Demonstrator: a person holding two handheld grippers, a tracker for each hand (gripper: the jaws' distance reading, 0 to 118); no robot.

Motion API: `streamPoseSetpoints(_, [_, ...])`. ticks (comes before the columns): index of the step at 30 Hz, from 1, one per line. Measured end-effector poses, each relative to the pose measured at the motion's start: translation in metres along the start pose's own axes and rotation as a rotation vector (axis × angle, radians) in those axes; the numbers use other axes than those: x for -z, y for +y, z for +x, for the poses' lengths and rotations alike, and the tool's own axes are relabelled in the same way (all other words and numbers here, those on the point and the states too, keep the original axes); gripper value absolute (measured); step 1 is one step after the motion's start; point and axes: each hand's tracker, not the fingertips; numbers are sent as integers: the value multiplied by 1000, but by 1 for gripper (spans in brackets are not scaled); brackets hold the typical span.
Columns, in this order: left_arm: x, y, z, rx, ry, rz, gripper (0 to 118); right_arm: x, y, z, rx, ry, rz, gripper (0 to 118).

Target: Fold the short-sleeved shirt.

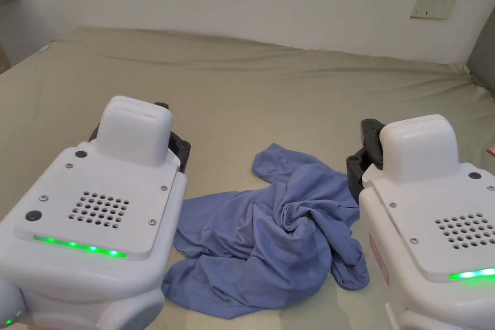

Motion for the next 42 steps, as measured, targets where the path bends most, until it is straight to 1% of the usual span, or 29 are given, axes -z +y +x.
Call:
streamPoseSetpoints(2, [23,-19,6,27,-55,-137,0,5,-10,5,12,4,-23,1])
streamPoseSetpoints(4, [48,-55,11,23,-116,-281,0,11,-23,9,4,1,-54,1])
streamPoseSetpoints(7, [81,-124,20,-22,-169,-520,0,21,-47,18,-11,-4,-123,1])
streamPoseSetpoints(10, [105,-191,27,-96,-206,-713,0,30,-70,28,12,-2,-190,1])
streamPoseSetpoints(11, [112,-207,30,-101,-216,-762,3,31,-77,32,17,-5,-207,1])
streamPoseSetpoints(12, [116,-220,33,-104,-210,-792,16,33,-83,35,16,-11,-219,1])
streamPoseSetpoints(13, [120,-231,36,-89,-198,-839,47,35,-90,38,13,-18,-239,1])
streamPoseSetpoints(14, [125,-242,39,-87,-201,-865,68,36,-96,42,9,-23,-257,1])
streamPoseSetpoints(15, [129,-250,41,-89,-201,-884,77,36,-102,45,7,-25,-273,1])
streamPoseSetpoints(17, [133,-261,45,-89,-170,-891,88,39,-112,52,5,-30,-309,1])
streamPoseSetpoints(18, [136,-265,47,-88,-167,-897,90,40,-116,54,5,-31,-324,1])
streamPoseSetpoints(21, [139,-270,51,-99,-174,-907,88,46,-128,62,0,-26,-379,1])
streamPoseSetpoints(22, [139,-267,51,-102,-180,-906,79,49,-132,64,-2,-25,-395,1])
streamPoseSetpoints(23, [140,-265,54,-97,-218,-908,68,53,-136,65,1,-11,-417,1])
streamPoseSetpoints(24, [140,-263,56,-96,-244,-900,53,58,-139,67,10,8,-439,1])
streamPoseSetpoints(25, [138,-258,60,-90,-264,-890,26,66,-143,68,34,24,-463,1])
streamPoseSetpoints(26, [137,-254,66,-70,-301,-877,4,75,-147,68,58,41,-497,2])
streamPoseSetpoints(27, [135,-251,72,-40,-317,-861,4,83,-152,68,78,56,-524,7])
streamPoseSetpoints(28, [131,-244,76,23,-277,-839,4,93,-159,67,105,70,-550,20])
streamPoseSetpoints(29, [128,-240,76,33,-298,-825,4,104,-167,65,116,84,-581,57])
streamPoseSetpoints(30, [125,-237,71,-6,-305,-814,4,113,-174,64,124,102,-605,90])
streamPoseSetpoints(31, [121,-232,63,-65,-289,-790,4,124,-184,61,105,116,-640,109])
streamPoseSetpoints(32, [117,-226,52,-111,-277,-776,4,134,-195,58,93,133,-659,115])
streamPoseSetpoints(33, [114,-221,42,-129,-270,-756,4,143,-206,54,82,140,-664,115])
streamPoseSetpoints(35, [103,-205,21,-169,-236,-703,4,163,-226,44,31,154,-733,115])
streamPoseSetpoints(37, [95,-194,0,-203,-209,-661,4,182,-246,36,17,167,-801,115])
streamPoseSetpoints(40, [82,-182,-24,-237,-180,-630,4,202,-267,29,46,168,-847,114])
streamPoseSetpoints(41, [80,-181,-29,-238,-177,-633,4,207,-271,28,73,185,-870,111])
streamPoseSetpoints(42, [78,-180,-32,-236,-172,-636,4,209,-273,27,92,192,-875,105])
